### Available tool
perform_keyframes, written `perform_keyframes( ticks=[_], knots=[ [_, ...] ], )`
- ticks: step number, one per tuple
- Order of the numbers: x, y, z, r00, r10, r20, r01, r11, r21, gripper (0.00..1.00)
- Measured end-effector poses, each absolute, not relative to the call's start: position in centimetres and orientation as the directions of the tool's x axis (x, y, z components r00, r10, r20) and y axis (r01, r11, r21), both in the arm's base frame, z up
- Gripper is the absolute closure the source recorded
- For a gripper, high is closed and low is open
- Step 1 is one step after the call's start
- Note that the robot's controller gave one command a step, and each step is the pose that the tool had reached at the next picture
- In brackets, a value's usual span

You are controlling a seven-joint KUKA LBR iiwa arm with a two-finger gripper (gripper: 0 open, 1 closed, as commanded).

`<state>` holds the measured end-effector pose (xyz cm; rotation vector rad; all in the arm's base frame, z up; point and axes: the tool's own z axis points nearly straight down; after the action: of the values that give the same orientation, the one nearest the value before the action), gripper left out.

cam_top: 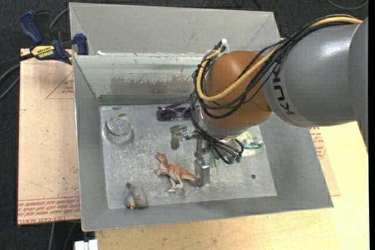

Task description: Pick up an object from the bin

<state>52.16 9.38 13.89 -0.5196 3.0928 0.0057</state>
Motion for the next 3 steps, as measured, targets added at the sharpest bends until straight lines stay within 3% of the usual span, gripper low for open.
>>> perform_keyframes(
  ticks=[1,2,3],
  knots=[
    [49.6,10.1,14.0,-0.997,-0.075,0.000,-0.075,0.997,0.003,0.00],
    [49.0,9.5,12.9,-0.955,-0.297,-0.004,-0.297,0.955,0.003,0.00],
    [49.2,8.4,11.5,-0.959,-0.285,-0.002,-0.285,0.959,0.004,0.00]
  ],
)
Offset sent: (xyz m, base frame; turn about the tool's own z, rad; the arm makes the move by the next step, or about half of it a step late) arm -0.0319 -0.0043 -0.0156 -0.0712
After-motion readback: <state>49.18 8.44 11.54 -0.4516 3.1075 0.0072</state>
